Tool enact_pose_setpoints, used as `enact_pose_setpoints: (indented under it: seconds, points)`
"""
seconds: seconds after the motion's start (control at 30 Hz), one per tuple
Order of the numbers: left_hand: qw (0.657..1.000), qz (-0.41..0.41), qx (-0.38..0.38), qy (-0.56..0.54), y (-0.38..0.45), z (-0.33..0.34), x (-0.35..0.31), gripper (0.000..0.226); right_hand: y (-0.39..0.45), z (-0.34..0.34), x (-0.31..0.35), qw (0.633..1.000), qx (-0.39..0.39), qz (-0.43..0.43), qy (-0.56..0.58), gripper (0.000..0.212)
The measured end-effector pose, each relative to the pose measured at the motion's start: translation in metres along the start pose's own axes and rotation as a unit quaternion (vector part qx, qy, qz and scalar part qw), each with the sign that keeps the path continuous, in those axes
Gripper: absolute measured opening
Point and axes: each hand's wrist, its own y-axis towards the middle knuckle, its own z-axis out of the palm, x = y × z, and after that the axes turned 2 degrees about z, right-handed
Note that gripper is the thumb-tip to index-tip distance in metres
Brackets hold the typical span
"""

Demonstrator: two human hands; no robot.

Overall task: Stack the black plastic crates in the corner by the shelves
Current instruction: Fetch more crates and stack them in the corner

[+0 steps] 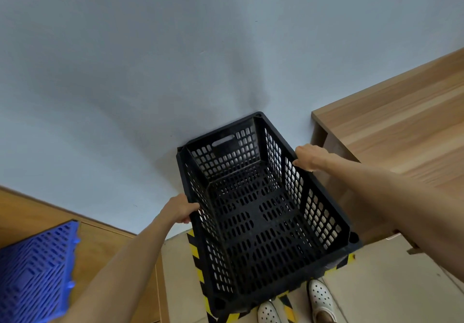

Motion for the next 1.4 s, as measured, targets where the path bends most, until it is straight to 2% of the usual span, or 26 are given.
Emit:
enact_pose_setpoints:
  seconds: [0.13,0.43,0.77,0.83,0.93,1.03,1.1,1.27,1.4]
  points:
    - [1.0,-0.006,0.001,0.023,0.002,0.019,0.01,0.027,-0.002,0.023,-0.005,1.0,0.011,0.007,0.01,0.033]
    - [0.999,-0.008,-0.037,-0.001,0.009,0.019,0.012,0.025,0.002,0.021,0.0,0.999,-0.013,0.005,0.035,0.03]
    - [0.999,-0.019,-0.018,-0.017,0.002,0.032,0.021,0.02,-0.013,0.041,-0.003,0.997,-0.017,0.027,0.066,0.029]
    - [1.0,-0.013,-0.021,0.018,0.001,0.03,0.022,0.023,-0.015,0.04,-0.003,0.998,-0.022,0.026,0.045,0.03]
    - [0.987,0.001,-0.033,0.155,-0.006,0.024,0.018,0.03,-0.018,0.041,-0.004,0.999,-0.022,0.021,0.02,0.035]
    - [0.947,0.039,-0.073,0.31,-0.011,0.017,0.004,0.034,-0.023,0.045,-0.004,0.999,-0.024,0.02,0.012,0.039]
    - [0.922,0.082,-0.095,0.366,-0.011,0.017,-0.01,0.034,-0.029,0.048,-0.005,0.999,-0.024,0.021,0.007,0.042]
    - [0.905,0.187,-0.07,0.376,0.001,0.033,-0.055,0.032,-0.054,0.064,-0.016,0.998,-0.009,0.019,0.051,0.06]
    - [0.898,0.306,-0.072,0.309,0.013,0.049,-0.111,0.021,-0.089,0.081,-0.043,0.992,0.045,0.008,0.117,0.056]
